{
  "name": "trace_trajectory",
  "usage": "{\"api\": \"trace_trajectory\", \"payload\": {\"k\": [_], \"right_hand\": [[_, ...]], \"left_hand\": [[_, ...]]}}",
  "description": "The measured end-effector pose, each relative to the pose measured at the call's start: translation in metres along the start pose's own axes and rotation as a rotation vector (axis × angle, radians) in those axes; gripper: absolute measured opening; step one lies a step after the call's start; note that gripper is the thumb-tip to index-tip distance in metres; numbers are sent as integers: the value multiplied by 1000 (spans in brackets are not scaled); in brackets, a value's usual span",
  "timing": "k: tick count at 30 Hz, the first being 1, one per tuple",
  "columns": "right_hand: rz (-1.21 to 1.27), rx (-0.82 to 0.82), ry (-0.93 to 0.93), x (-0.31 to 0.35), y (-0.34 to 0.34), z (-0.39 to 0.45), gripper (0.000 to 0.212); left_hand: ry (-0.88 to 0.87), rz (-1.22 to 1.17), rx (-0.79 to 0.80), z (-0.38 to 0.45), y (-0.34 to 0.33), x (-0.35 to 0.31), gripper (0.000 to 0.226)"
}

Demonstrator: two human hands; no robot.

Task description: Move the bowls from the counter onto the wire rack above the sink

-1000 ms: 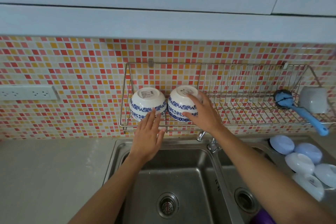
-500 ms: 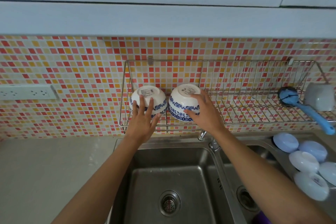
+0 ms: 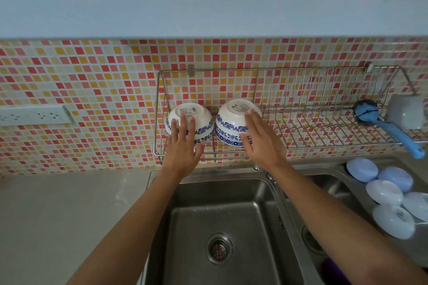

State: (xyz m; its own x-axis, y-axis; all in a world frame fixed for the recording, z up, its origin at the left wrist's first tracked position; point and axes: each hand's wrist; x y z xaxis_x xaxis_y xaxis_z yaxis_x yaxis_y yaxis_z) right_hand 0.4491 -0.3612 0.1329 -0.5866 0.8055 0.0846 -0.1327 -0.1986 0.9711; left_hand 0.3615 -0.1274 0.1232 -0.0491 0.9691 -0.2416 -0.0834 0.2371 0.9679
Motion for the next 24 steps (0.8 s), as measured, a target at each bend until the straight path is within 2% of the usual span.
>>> {"api": "trace_trajectory", "payload": {"k": [5,13,20,22,24], "right_hand": [[-124,75,-16,2,-7,-5,70],[-76,244,-125,10,3,-3,72],[11,243,-209,34,-4,-35,78],[10,219,-194,39,-7,-48,77],[39,121,-165,45,-10,-64,72]], "left_hand": [[-30,-9,42,3,0,4,79],[-28,-14,72,1,5,2,74],[-25,32,72,-22,3,-3,74],[-45,64,48,-31,-2,0,72],[-82,47,-29,-42,-7,2,70]]}}
Point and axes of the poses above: each hand's wrist, its own z-axis towards the middle knuckle, its own y-axis out of the back of the hand, x = y × z, and after that the axes turned 15 degrees about x, right-handed
